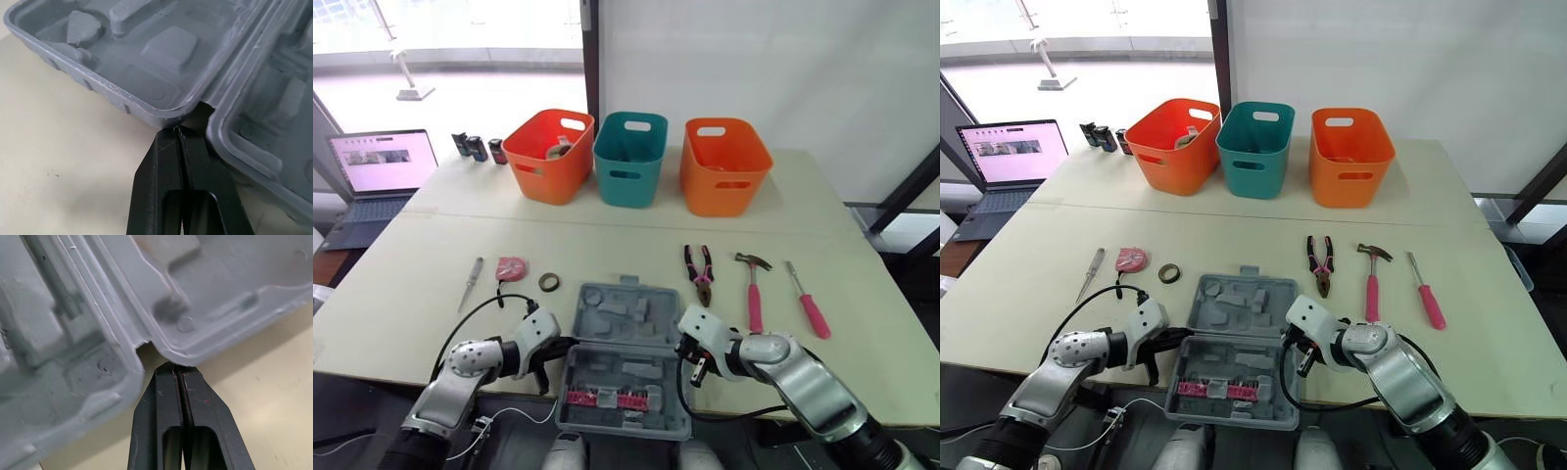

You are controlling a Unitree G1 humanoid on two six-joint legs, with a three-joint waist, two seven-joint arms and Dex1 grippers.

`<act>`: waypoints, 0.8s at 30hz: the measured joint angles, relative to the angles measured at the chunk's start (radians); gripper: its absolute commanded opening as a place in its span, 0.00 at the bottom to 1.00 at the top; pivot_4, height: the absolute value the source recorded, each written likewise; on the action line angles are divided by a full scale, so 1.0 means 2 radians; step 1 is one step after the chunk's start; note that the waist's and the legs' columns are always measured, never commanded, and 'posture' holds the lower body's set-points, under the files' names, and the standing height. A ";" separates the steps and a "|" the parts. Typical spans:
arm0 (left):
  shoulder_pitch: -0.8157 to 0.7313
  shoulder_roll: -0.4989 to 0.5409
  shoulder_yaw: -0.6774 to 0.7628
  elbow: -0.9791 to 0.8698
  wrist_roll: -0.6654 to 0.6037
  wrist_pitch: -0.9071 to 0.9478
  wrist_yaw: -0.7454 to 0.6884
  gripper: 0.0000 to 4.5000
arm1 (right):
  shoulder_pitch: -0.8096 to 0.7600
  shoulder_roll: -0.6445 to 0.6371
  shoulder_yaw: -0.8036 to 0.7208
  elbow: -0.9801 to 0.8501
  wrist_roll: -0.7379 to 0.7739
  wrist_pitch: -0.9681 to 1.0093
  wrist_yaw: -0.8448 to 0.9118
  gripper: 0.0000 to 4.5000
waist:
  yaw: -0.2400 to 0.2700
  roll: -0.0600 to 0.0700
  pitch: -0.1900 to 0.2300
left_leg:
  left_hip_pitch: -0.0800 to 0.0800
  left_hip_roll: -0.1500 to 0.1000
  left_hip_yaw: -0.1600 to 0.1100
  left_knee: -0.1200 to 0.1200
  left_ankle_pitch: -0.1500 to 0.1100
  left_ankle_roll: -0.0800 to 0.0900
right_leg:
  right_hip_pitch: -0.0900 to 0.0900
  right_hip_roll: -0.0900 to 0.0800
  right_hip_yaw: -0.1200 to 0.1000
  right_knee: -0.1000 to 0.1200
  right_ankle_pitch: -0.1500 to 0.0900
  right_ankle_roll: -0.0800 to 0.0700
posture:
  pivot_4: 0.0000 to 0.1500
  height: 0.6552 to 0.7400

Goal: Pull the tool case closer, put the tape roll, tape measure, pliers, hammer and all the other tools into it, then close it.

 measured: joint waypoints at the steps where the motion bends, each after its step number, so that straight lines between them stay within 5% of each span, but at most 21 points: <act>1: 0.000 0.004 0.001 0.000 -0.003 0.000 -0.001 0.01 | 0.005 -0.008 -0.010 0.000 0.005 -0.001 0.000 0.01 | 0.000 0.000 0.000 | 0.000 0.000 0.000 0.000 0.000 0.000 | 0.000 0.000 0.000 0.000 0.000 0.000 | 1.00 1.00; 5: 0.014 0.035 0.029 0.006 -0.022 0.001 -0.005 0.01 | 0.038 -0.047 -0.085 0.017 0.021 -0.020 0.002 0.01 | -0.001 0.000 0.000 | -0.001 0.000 0.000 -0.001 0.000 0.001 | 0.000 0.000 0.000 0.000 0.001 -0.002 | 1.00 1.00; 10: 0.061 0.083 0.161 0.045 -0.091 0.028 -0.004 0.01 | 0.119 -0.068 -0.284 0.032 0.087 -0.091 0.046 0.01 | -0.005 0.000 0.002 | -0.001 0.000 0.000 -0.005 0.000 0.001 | -0.002 0.000 0.000 0.000 0.000 -0.001 | 1.00 1.00; 14: 0.066 0.117 0.280 0.099 -0.151 0.047 -0.005 0.00 | 0.160 -0.082 -0.418 0.038 0.137 -0.135 0.095 0.30 | -0.001 0.000 0.002 | -0.001 0.000 0.000 -0.007 0.000 0.001 | -0.002 0.000 0.000 0.000 0.000 0.000 | 1.00 1.00; 20: 0.092 0.197 0.393 0.274 -0.173 0.004 -0.037 0.65 | 0.221 -0.086 -0.575 0.127 0.204 -0.212 0.190 0.99 | -0.004 -0.001 0.003 | -0.001 0.000 0.002 -0.008 -0.001 0.002 | -0.004 -0.001 0.000 -0.002 -0.001 -0.001 | 1.00 1.00; 23: 0.076 0.203 0.392 0.321 -0.167 -0.021 -0.046 0.99 | 0.235 -0.091 -0.570 0.155 0.202 -0.243 0.206 1.00 | -0.003 -0.001 0.003 | -0.001 0.001 0.003 -0.007 -0.001 0.000 | -0.005 -0.001 0.000 -0.002 -0.001 -0.001 | 1.00 1.00; 24: 0.072 0.211 0.391 0.337 -0.164 -0.029 -0.049 0.99 | 0.243 -0.095 -0.566 0.166 0.197 -0.252 0.208 1.00 | -0.003 -0.002 0.003 | -0.001 0.001 0.004 -0.007 -0.001 0.000 | -0.006 -0.001 0.000 -0.002 -0.001 -0.001 | 1.00 1.00</act>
